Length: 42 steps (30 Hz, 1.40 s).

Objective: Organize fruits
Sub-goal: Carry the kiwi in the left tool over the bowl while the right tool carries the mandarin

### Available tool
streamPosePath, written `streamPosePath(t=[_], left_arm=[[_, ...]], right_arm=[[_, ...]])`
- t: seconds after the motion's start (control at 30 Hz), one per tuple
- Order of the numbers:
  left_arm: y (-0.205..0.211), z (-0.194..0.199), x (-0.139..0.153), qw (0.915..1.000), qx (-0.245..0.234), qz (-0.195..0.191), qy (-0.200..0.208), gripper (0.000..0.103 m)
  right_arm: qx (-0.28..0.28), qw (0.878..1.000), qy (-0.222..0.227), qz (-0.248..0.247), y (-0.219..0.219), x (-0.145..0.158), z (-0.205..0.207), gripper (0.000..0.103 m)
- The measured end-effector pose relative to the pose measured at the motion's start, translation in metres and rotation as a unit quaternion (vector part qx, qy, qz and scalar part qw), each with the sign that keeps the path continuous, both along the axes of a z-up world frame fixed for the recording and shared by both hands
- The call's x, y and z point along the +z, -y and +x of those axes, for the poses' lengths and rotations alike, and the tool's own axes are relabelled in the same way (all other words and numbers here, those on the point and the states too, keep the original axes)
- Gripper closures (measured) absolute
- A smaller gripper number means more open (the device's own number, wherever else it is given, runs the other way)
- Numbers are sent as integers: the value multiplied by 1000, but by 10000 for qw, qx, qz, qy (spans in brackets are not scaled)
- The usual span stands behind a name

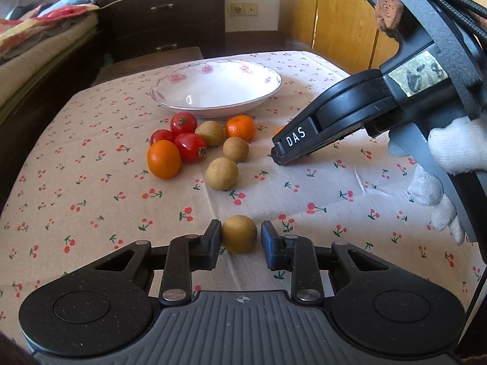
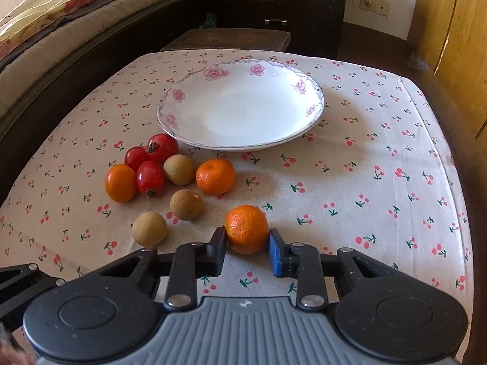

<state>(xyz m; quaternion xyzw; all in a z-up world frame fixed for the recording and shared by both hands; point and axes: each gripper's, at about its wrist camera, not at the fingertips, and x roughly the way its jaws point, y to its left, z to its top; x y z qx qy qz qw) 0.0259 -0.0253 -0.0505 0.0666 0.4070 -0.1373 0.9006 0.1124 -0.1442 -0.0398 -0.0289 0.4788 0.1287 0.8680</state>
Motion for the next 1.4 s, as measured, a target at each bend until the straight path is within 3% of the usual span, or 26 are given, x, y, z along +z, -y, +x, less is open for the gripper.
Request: streamPosePath(t=[0.27, 0.4, 0.63, 0.97, 1.4], left_arm=[[-1, -1, 3, 9998, 67, -2, -189, 71], [-7, 6, 8, 9985, 272, -262, -402, 71], [-14, 13, 42, 9979, 462, -446, -116, 71], [-16, 83, 67, 9949, 558, -800, 239, 71], [-18, 155, 43, 9940, 827, -714, -57, 71]], right_arm=[[-223, 9996, -28, 140, 19, 13, -15, 73], [-319, 9991, 117, 260, 27, 35, -22, 73], [-437, 9975, 363, 427, 34, 66, -22, 73], [-530, 9963, 335, 588, 23, 65, 42, 73], [-355, 9985, -11, 423, 9, 31, 101, 73]])
